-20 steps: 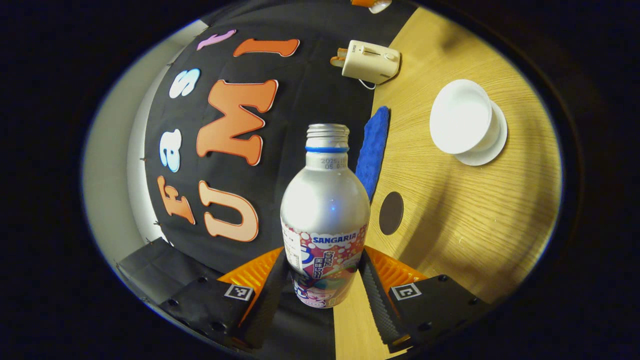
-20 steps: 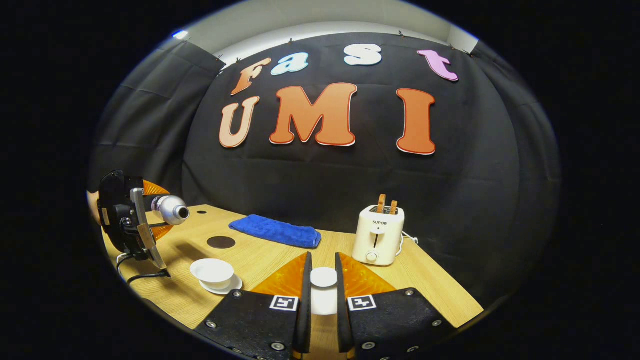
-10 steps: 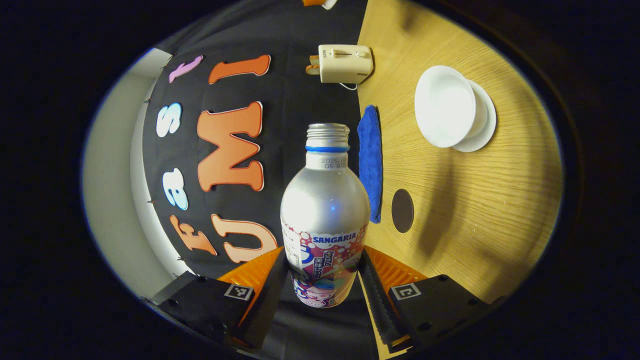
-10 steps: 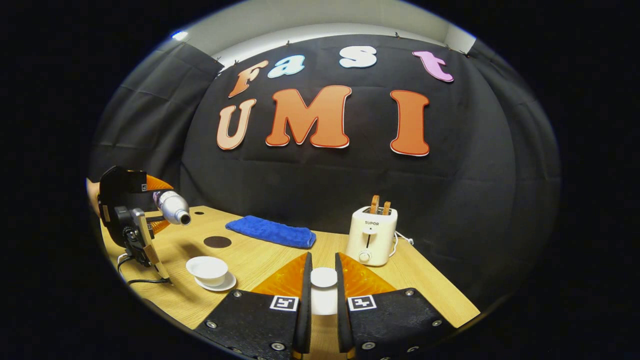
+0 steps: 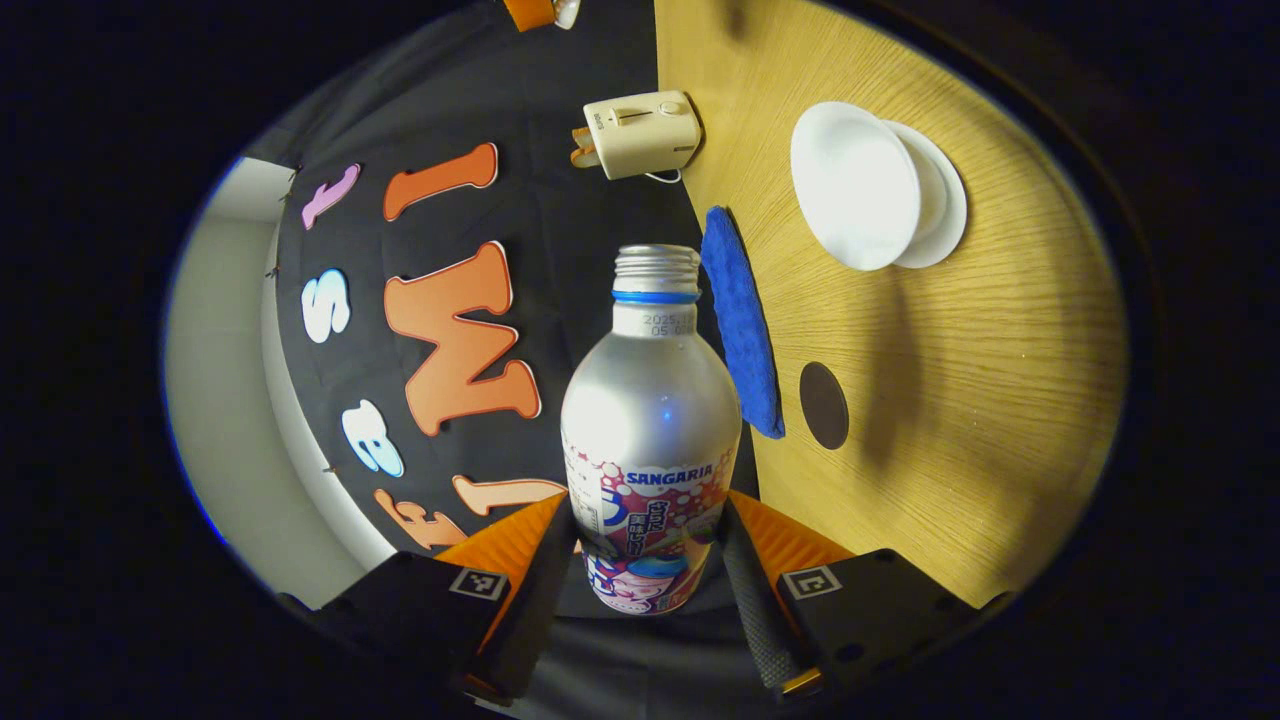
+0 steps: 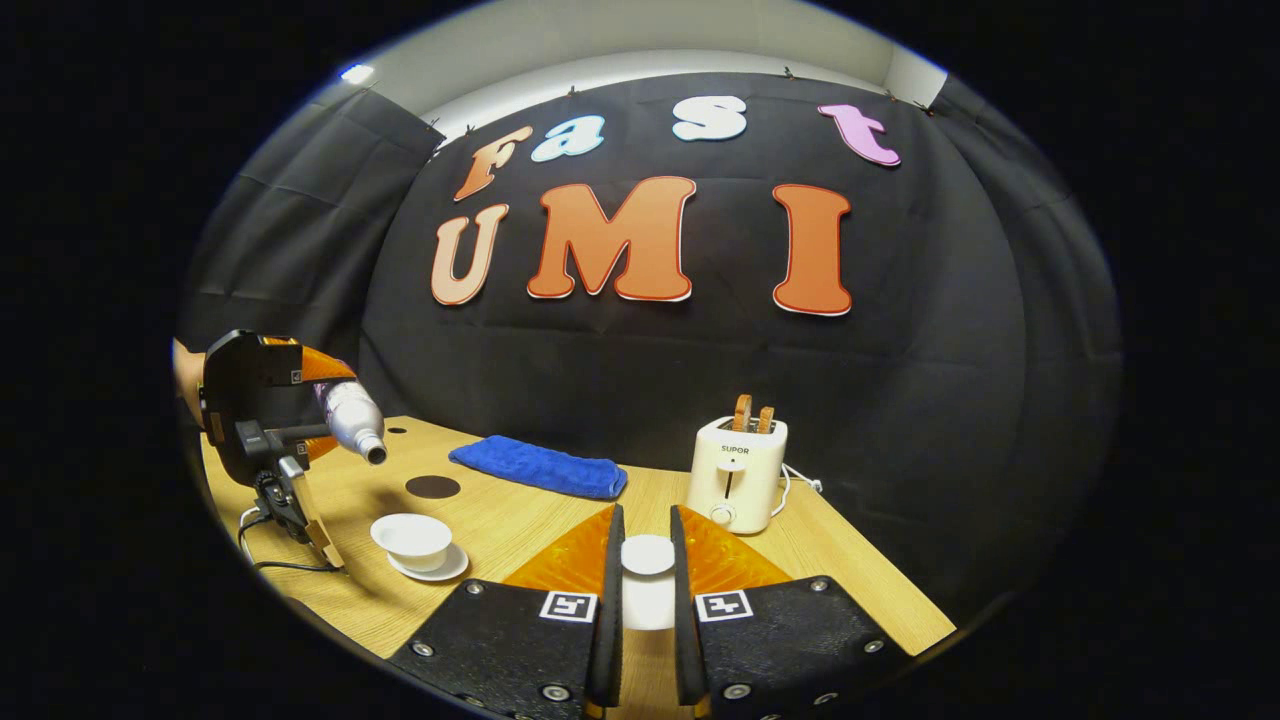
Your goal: Open the teacup lid with one hand, grasp the water bottle and pour water into the teacup with the other hand; after pouring, place the water bottle on the coaster and then close the teacup lid.
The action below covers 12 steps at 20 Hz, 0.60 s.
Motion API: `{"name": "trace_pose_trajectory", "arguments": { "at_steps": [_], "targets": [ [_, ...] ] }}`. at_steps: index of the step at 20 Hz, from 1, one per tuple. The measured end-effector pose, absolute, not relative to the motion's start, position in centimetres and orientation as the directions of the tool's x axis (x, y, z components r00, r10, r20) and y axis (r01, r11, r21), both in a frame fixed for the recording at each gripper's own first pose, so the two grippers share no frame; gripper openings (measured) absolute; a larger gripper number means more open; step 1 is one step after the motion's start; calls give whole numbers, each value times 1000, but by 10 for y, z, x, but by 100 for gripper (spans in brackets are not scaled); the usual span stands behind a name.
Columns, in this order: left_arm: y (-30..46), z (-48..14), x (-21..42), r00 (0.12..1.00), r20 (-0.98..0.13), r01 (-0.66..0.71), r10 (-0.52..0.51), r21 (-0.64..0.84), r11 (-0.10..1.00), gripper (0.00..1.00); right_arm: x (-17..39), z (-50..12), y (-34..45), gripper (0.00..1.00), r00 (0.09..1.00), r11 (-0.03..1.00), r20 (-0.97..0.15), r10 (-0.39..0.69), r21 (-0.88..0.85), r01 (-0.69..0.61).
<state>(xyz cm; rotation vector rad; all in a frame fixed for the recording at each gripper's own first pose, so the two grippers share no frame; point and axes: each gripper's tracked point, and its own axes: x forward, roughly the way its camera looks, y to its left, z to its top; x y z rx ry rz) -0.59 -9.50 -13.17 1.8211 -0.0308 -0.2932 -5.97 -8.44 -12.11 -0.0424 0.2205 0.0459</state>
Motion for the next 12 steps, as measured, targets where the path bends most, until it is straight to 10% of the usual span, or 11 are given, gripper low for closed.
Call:
{"name": "trace_pose_trajectory", "arguments": {
  "at_steps": [12],
  "targets": [
    [-94,-94,12,973,-119,27,-199,912,-410,84,-60,-120,-89,22,975,998,-219,41,-40,-51]
  ]
}}
